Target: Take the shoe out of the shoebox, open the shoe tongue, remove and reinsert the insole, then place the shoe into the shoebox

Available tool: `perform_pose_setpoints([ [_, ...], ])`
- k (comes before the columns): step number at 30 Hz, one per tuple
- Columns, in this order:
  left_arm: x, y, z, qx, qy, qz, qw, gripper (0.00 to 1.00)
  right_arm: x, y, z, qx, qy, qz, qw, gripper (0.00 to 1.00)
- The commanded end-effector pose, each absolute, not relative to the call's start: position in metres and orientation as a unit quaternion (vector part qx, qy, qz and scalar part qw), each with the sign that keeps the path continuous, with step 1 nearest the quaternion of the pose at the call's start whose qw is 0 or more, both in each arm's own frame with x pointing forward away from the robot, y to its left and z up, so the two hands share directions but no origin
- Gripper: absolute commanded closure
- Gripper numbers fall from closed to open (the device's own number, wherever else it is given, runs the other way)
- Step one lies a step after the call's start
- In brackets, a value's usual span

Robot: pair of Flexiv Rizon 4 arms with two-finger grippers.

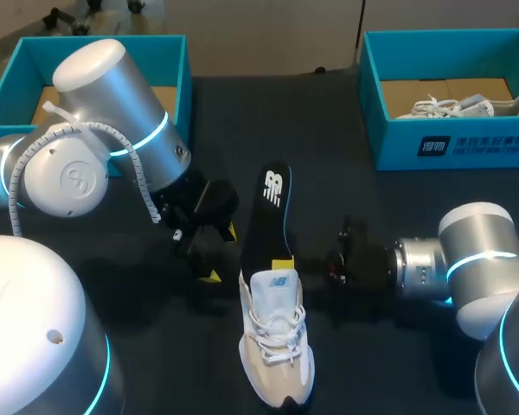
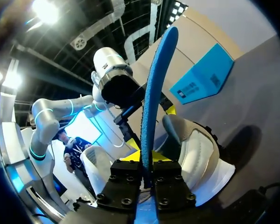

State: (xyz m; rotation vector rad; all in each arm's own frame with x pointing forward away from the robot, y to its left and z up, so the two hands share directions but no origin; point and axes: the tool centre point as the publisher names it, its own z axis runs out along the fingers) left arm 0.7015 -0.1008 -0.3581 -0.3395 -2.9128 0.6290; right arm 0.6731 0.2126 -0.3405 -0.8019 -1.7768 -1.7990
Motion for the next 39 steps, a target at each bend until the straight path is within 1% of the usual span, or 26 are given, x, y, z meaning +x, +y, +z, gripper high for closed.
perform_pose_setpoints([
  [1,0.700,-0.100,-0.358,-0.113,-0.969,0.208,0.069,0.00,0.672,0.214,-0.336,-0.295,-0.655,-0.653,0.241,0.85],
  [3,0.700,-0.100,-0.358,-0.113,-0.969,0.208,0.069,0.00,0.672,0.214,-0.334,-0.295,-0.656,-0.652,0.240,0.84],
  [6,0.700,-0.100,-0.358,-0.113,-0.969,0.208,0.069,0.00,0.672,0.214,-0.333,-0.294,-0.657,-0.652,0.239,0.78],
  [11,0.700,-0.100,-0.358,-0.113,-0.969,0.208,0.069,0.00,0.671,0.213,-0.330,-0.288,-0.656,-0.658,0.233,0.74],
  [23,0.700,-0.100,-0.358,-0.113,-0.969,0.208,0.069,0.00,0.674,0.215,-0.319,-0.271,-0.667,-0.659,0.218,0.69],
  [32,0.700,-0.100,-0.358,-0.113,-0.969,0.208,0.069,0.00,0.692,0.218,-0.310,-0.261,-0.676,-0.654,0.217,0.69],
  [36,0.700,-0.100,-0.358,-0.113,-0.969,0.208,0.069,0.00,0.697,0.217,-0.309,-0.261,-0.673,-0.658,0.213,0.70],
  [39,0.700,-0.100,-0.358,-0.113,-0.969,0.208,0.069,0.00,0.701,0.217,-0.309,-0.264,-0.669,-0.661,0.213,0.73],
])
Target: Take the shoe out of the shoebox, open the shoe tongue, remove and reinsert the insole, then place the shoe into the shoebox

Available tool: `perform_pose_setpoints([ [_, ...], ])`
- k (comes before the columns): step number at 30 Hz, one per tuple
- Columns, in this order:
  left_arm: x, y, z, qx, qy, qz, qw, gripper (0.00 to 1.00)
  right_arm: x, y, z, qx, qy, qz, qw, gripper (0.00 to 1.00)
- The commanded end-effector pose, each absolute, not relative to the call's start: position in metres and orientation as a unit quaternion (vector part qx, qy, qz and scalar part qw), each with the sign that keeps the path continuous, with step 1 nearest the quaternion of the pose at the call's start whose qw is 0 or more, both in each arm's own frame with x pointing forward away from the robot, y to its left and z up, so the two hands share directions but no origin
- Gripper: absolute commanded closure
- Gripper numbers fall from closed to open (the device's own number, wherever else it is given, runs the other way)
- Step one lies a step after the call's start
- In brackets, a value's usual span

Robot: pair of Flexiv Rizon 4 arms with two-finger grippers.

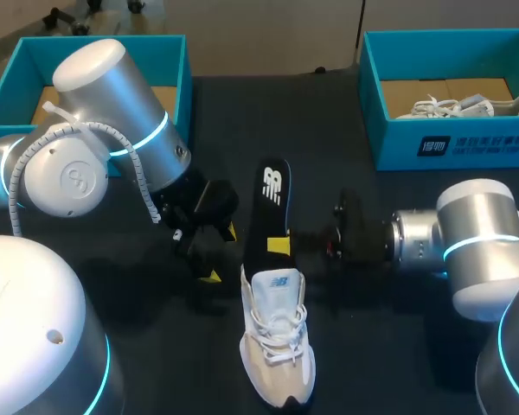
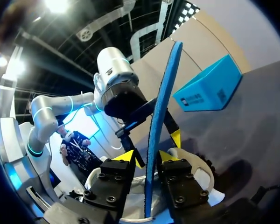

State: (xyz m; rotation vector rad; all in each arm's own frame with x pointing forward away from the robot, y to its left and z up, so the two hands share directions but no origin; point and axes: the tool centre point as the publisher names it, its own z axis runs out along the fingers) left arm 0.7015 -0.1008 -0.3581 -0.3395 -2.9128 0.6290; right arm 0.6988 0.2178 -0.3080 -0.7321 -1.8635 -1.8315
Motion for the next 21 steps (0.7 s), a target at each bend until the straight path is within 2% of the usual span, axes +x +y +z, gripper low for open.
perform_pose_setpoints([
  [1,0.700,-0.100,-0.358,-0.113,-0.969,0.208,0.069,0.00,0.701,0.217,-0.308,-0.264,-0.669,-0.662,0.212,0.74],
  [7,0.700,-0.100,-0.358,-0.113,-0.969,0.208,0.069,0.00,0.707,0.220,-0.305,-0.270,-0.663,-0.669,0.203,0.77],
  [9,0.700,-0.100,-0.358,-0.113,-0.969,0.208,0.069,0.00,0.707,0.220,-0.305,-0.269,-0.661,-0.671,0.201,0.83],
  [11,0.700,-0.100,-0.358,-0.113,-0.969,0.208,0.069,0.00,0.707,0.221,-0.305,-0.271,-0.659,-0.673,0.198,0.97],
  [12,0.700,-0.100,-0.358,-0.113,-0.969,0.208,0.069,0.00,0.708,0.221,-0.306,-0.271,-0.659,-0.673,0.199,1.00],
  [21,0.700,-0.100,-0.358,-0.113,-0.969,0.208,0.069,0.00,0.708,0.219,-0.319,-0.285,-0.652,-0.670,0.212,1.00],
])
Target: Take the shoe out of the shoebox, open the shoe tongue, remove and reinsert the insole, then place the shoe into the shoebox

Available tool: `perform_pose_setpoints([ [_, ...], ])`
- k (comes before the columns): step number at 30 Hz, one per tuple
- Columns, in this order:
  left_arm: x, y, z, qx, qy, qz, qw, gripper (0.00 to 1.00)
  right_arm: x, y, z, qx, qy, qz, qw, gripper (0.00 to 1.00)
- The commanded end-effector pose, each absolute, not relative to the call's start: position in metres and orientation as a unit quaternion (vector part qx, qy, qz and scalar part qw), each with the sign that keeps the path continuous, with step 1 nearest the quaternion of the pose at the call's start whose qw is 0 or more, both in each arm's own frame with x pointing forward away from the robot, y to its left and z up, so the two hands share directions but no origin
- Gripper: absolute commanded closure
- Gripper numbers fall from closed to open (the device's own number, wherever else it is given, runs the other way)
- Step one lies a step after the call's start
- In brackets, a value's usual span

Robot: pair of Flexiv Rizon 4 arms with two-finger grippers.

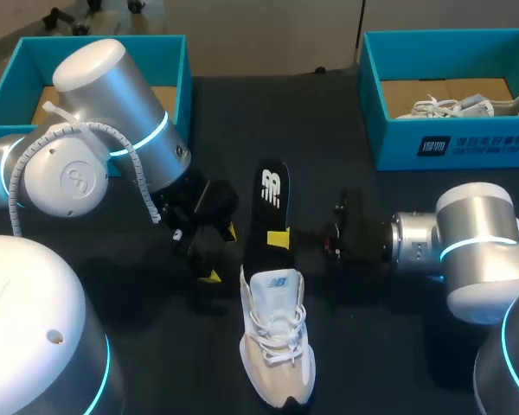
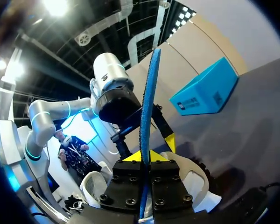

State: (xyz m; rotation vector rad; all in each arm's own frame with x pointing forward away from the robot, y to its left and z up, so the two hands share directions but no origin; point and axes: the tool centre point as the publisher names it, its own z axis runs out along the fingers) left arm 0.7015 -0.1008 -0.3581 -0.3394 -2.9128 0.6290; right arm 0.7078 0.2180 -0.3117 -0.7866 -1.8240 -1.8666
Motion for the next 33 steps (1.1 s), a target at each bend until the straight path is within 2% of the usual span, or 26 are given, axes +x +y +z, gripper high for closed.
perform_pose_setpoints([
  [1,0.700,-0.100,-0.358,-0.113,-0.969,0.208,0.069,0.00,0.708,0.219,-0.320,-0.286,-0.652,-0.669,0.214,1.00],
  [31,0.700,-0.100,-0.358,-0.113,-0.969,0.208,0.069,0.00,0.665,0.222,-0.347,-0.299,-0.664,-0.635,0.258,1.00],
  [32,0.700,-0.100,-0.358,-0.113,-0.969,0.208,0.069,0.00,0.665,0.221,-0.346,-0.296,-0.662,-0.639,0.257,0.99],
  [33,0.700,-0.100,-0.358,-0.113,-0.969,0.208,0.069,0.00,0.665,0.221,-0.345,-0.295,-0.661,-0.641,0.254,0.83],
])
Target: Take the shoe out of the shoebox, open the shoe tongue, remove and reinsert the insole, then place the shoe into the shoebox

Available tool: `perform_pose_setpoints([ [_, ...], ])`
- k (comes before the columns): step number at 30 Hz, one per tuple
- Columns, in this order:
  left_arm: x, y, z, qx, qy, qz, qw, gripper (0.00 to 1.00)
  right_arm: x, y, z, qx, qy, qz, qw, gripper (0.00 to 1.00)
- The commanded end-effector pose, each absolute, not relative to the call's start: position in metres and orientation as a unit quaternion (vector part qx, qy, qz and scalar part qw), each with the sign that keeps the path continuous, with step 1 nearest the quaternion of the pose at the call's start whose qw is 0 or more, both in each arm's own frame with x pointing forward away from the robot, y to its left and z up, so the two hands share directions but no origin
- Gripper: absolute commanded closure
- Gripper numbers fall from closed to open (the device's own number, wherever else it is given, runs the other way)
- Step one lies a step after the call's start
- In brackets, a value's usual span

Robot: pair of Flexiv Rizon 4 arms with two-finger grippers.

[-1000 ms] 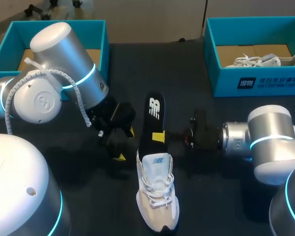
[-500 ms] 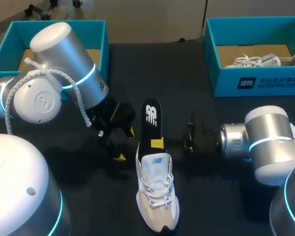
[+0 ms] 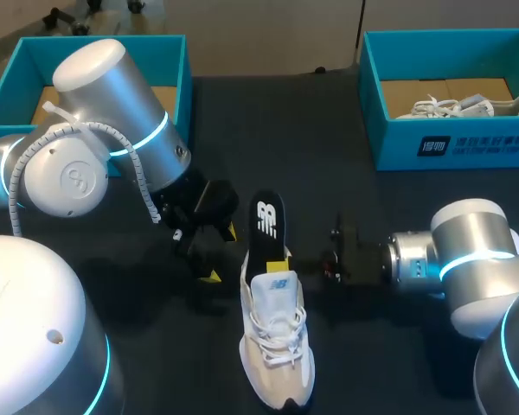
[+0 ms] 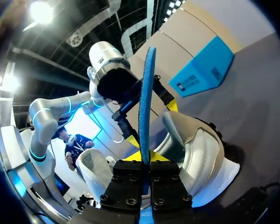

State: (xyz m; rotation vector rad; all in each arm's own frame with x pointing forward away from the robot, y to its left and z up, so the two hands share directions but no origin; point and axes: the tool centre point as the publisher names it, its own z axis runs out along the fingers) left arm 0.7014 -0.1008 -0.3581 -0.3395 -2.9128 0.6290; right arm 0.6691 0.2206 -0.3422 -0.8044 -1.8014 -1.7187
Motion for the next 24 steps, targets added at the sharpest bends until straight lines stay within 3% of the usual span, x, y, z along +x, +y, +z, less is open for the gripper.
perform_pose_setpoints([
  [1,0.700,-0.100,-0.358,-0.113,-0.969,0.208,0.069,0.00,0.666,0.221,-0.344,-0.295,-0.661,-0.643,0.250,0.73],
  [2,0.700,-0.100,-0.358,-0.113,-0.969,0.208,0.069,0.00,0.667,0.222,-0.342,-0.292,-0.661,-0.645,0.248,0.66],
  [3,0.700,-0.100,-0.358,-0.113,-0.969,0.208,0.069,0.00,0.668,0.222,-0.341,-0.291,-0.661,-0.646,0.246,0.66],
  [14,0.700,-0.100,-0.358,-0.113,-0.969,0.208,0.069,0.00,0.682,0.226,-0.321,-0.277,-0.664,-0.660,0.218,0.72],
  [24,0.700,-0.100,-0.358,-0.113,-0.969,0.208,0.069,0.00,0.692,0.225,-0.310,-0.283,-0.651,-0.677,0.193,0.84],
])
